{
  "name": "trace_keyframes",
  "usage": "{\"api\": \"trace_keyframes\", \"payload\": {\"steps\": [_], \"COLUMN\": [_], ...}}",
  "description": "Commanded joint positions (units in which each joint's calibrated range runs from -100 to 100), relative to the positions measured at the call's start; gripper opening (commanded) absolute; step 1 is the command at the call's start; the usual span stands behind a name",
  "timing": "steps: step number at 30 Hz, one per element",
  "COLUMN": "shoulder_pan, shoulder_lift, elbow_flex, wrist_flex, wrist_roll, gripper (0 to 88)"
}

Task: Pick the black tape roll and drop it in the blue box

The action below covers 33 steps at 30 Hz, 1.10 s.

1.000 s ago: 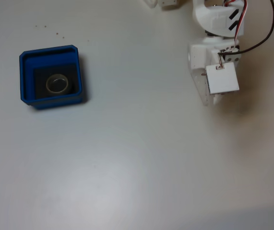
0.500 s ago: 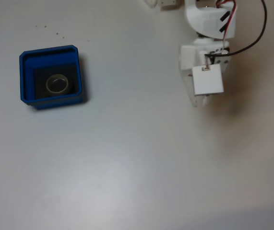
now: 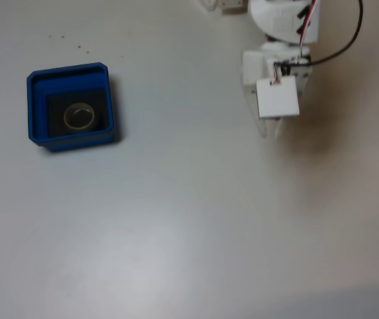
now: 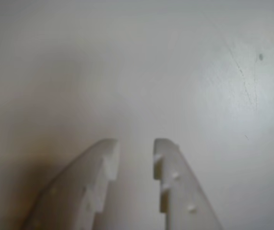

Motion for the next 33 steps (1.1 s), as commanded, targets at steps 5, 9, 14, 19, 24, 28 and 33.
{"api": "trace_keyframes", "payload": {"steps": [5,9,14,19,24,28,33], "shoulder_pan": [0.75,0.85,0.85,0.85,0.85,0.85,0.85], "shoulder_lift": [-19.4,-27.68,-36.21,-43.65,-52.35,-59.29,-67.23], "elbow_flex": [22.5,33.55,44.78,54.22,62.93,69.58,76.68], "wrist_flex": [-0.59,-0.75,-0.75,-0.75,-0.75,-0.75,-0.84], "wrist_roll": [0.25,0.25,0.25,0.25,0.25,0.34,0.34], "gripper": [0.9,0.9,0.9,0.9,0.9,0.9,0.9]}}
